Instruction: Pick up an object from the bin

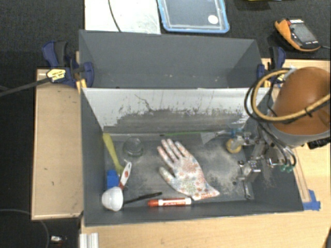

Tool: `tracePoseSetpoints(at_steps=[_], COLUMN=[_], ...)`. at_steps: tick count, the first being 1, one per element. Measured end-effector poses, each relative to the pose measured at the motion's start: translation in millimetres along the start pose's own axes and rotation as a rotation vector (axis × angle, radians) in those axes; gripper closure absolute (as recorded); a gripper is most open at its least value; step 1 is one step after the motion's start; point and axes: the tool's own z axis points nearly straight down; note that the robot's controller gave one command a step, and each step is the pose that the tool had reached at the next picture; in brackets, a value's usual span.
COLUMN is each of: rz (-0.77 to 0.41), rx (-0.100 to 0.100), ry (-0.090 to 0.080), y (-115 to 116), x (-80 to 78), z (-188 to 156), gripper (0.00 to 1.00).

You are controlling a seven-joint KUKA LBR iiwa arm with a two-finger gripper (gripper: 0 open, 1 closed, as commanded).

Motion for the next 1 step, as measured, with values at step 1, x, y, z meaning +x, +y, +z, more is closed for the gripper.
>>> tracePoseSetpoints(at_steps=[1], rz=[-0.003], rx=[0.001], ry=[-0.008], y=[0.3], x=[-1.8], z=[-3.4], gripper=[0.0])
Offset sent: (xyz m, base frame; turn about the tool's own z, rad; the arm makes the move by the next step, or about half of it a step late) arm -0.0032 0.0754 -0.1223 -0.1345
